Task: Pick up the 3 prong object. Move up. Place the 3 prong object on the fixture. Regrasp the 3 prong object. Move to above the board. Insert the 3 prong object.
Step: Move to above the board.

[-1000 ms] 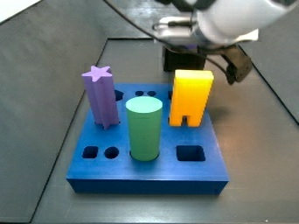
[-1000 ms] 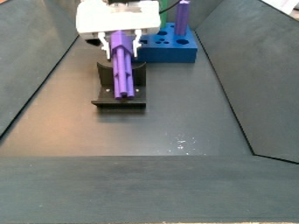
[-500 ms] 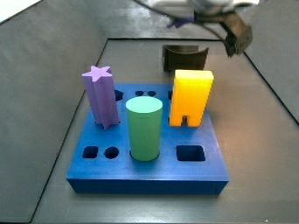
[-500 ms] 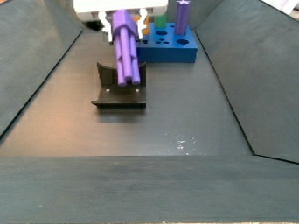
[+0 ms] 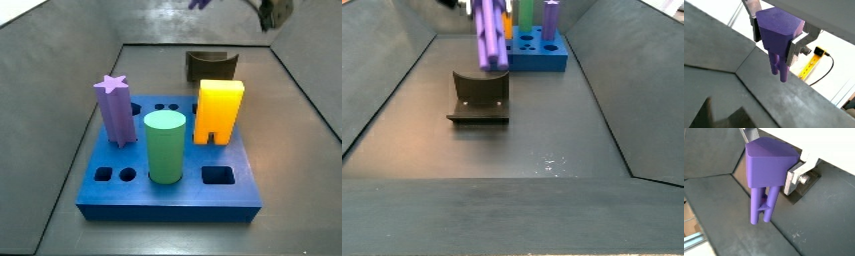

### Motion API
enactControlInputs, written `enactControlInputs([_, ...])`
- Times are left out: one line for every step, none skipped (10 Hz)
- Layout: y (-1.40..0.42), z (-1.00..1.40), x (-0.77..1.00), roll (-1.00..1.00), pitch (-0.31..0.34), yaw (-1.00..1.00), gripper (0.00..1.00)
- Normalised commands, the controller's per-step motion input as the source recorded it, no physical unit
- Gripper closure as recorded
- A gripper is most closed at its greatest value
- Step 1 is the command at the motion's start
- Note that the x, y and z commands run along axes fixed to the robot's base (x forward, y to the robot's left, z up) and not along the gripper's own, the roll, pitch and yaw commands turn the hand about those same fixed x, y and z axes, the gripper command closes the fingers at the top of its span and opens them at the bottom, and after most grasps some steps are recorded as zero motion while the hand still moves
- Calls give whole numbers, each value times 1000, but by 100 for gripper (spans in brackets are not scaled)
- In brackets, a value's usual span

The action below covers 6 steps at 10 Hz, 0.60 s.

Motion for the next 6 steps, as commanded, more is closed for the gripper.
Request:
enactControlInputs([91, 1000, -122, -52, 17, -15, 100])
enactControlInputs([78, 1000, -115, -49, 28, -14, 100])
enactControlInputs([46, 778, -79, -49, 45, -10, 100])
enactControlInputs([26, 608, -55, -50, 57, -5, 100])
enactControlInputs([12, 371, -33, -51, 64, 6, 100])
enactControlInputs([5, 196, -24, -51, 75, 14, 100])
